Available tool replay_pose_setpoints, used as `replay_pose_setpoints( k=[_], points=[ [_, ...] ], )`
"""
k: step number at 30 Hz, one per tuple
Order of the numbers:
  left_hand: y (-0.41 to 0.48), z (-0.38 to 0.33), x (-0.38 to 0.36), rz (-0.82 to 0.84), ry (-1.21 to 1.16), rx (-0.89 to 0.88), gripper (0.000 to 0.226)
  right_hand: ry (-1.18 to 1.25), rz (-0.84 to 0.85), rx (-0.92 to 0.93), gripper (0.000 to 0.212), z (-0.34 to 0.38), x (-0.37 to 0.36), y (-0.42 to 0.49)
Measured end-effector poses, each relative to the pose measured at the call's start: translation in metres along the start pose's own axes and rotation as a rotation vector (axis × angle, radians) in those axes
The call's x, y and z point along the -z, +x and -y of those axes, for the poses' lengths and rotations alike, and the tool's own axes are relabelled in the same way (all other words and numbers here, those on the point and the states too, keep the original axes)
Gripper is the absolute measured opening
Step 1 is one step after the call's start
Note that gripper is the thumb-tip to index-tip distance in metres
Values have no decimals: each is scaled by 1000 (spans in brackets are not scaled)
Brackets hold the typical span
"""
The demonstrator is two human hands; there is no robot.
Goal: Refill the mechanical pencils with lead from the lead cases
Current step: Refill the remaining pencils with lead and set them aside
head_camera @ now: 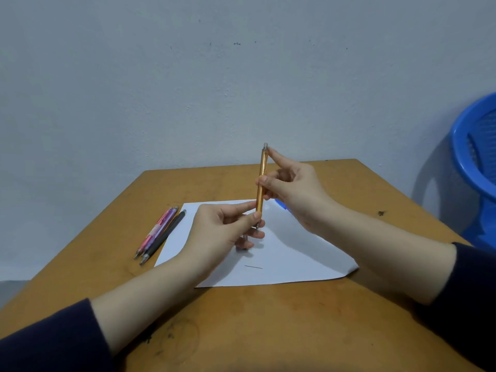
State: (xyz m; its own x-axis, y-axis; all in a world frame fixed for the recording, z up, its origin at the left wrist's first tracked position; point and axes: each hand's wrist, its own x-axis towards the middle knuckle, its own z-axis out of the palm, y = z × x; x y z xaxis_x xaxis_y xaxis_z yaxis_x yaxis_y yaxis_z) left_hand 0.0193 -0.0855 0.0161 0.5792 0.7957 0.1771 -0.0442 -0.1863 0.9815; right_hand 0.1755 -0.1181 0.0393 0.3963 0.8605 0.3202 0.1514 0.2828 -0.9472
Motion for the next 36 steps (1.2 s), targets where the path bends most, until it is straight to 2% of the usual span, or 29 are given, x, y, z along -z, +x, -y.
replay_pose_setpoints(
  k=[3, 6, 9, 12, 17, 22, 25, 36],
  points=[
    [6, 10, 4, -12, 305, -175, 26, -78, -34, 19, 57, -1, 5, 5],
    [14, 17, 10, -14, 592, -265, 31, -228, -88, 14, 50, -7, 16, 14],
    [22, 25, 14, 55, 796, -258, 43, -410, -67, -39, 47, -14, 24, 19],
    [27, 33, 17, 136, 947, -168, 53, -641, 19, -103, 38, -20, 28, 19],
    [32, 33, 17, 202, 940, -36, 55, -988, 83, -122, 22, -30, 30, 18],
    [34, 36, 21, 221, 955, -22, 57, -1198, 58, -65, 24, -48, 31, 20],
    [35, 37, 21, 220, 962, -23, 57, -1314, 71, -21, 19, -54, 30, 22],
    [38, 41, 21, 231, 983, -34, 58, -1413, 124, -2, 23, -46, 27, 17]
  ],
)
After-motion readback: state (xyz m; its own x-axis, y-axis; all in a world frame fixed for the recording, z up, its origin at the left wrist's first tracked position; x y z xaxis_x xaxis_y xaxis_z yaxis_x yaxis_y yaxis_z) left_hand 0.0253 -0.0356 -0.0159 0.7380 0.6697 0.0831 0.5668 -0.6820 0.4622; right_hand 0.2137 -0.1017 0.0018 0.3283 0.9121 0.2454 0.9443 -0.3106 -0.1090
